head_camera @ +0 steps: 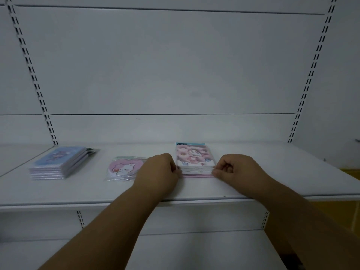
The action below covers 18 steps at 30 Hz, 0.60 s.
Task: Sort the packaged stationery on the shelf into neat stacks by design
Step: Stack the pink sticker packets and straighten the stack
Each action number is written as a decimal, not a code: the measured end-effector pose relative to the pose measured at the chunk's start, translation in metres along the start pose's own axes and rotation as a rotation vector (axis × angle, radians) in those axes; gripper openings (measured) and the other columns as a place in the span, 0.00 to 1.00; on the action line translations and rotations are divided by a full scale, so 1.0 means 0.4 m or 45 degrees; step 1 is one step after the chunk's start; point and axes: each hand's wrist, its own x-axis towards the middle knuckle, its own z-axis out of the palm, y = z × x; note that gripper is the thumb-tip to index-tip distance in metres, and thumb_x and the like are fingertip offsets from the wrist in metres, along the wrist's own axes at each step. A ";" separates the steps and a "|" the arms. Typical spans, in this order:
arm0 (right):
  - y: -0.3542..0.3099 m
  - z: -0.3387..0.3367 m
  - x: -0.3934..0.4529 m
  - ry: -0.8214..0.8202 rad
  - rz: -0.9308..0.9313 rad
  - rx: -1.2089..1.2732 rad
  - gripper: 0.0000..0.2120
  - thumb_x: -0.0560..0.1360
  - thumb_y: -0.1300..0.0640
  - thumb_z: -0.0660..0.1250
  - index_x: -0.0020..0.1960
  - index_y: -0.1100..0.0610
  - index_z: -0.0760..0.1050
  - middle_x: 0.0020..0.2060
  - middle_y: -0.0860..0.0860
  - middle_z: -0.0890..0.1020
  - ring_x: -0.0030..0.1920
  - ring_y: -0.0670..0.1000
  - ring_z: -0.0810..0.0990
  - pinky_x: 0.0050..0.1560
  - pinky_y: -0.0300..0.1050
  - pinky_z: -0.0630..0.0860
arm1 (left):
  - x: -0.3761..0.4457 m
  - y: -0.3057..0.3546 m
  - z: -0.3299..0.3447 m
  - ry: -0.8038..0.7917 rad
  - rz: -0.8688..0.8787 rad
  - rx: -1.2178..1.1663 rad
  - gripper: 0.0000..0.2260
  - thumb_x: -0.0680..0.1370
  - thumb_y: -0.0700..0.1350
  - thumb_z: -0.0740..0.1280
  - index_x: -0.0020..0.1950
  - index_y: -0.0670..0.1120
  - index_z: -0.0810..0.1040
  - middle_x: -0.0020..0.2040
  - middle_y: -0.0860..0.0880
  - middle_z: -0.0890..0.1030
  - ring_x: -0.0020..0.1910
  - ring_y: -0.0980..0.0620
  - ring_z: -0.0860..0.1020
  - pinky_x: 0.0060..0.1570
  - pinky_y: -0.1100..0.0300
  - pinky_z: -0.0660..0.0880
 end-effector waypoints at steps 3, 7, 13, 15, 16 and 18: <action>-0.004 0.003 0.004 -0.048 0.012 -0.040 0.06 0.70 0.50 0.74 0.39 0.50 0.79 0.30 0.45 0.76 0.32 0.43 0.72 0.33 0.34 0.65 | -0.001 0.001 0.008 0.002 0.005 0.047 0.10 0.79 0.53 0.65 0.45 0.47 0.78 0.37 0.51 0.77 0.41 0.50 0.76 0.42 0.59 0.71; -0.002 0.007 0.010 -0.042 0.000 -0.089 0.06 0.70 0.49 0.74 0.38 0.49 0.78 0.32 0.45 0.77 0.33 0.43 0.73 0.34 0.34 0.66 | -0.002 -0.005 0.015 0.037 0.026 0.094 0.07 0.79 0.50 0.65 0.47 0.48 0.79 0.42 0.50 0.79 0.42 0.51 0.76 0.42 0.59 0.71; -0.005 0.006 0.011 -0.053 -0.016 -0.132 0.07 0.71 0.50 0.73 0.39 0.52 0.80 0.35 0.47 0.79 0.35 0.44 0.73 0.35 0.34 0.66 | -0.001 -0.011 0.032 0.076 0.041 0.131 0.04 0.79 0.48 0.64 0.49 0.49 0.78 0.46 0.50 0.80 0.43 0.50 0.76 0.43 0.59 0.72; -0.004 0.005 0.010 -0.049 -0.009 -0.120 0.07 0.71 0.50 0.74 0.39 0.52 0.80 0.35 0.47 0.80 0.35 0.44 0.74 0.35 0.35 0.67 | -0.001 -0.013 0.034 0.076 0.037 0.143 0.04 0.78 0.47 0.64 0.49 0.49 0.78 0.45 0.50 0.80 0.44 0.50 0.77 0.43 0.58 0.73; -0.004 0.004 0.009 -0.046 -0.011 -0.116 0.07 0.70 0.49 0.74 0.39 0.52 0.80 0.35 0.47 0.80 0.35 0.44 0.74 0.35 0.35 0.67 | -0.001 -0.013 0.034 0.075 0.036 0.147 0.04 0.78 0.47 0.64 0.49 0.49 0.78 0.45 0.50 0.80 0.44 0.50 0.77 0.42 0.58 0.73; -0.002 0.000 0.008 -0.043 -0.018 -0.119 0.08 0.70 0.49 0.73 0.40 0.53 0.81 0.35 0.47 0.80 0.36 0.44 0.75 0.36 0.35 0.68 | -0.004 -0.011 0.031 0.073 0.036 0.172 0.04 0.78 0.47 0.64 0.48 0.49 0.78 0.45 0.50 0.79 0.44 0.49 0.78 0.40 0.58 0.72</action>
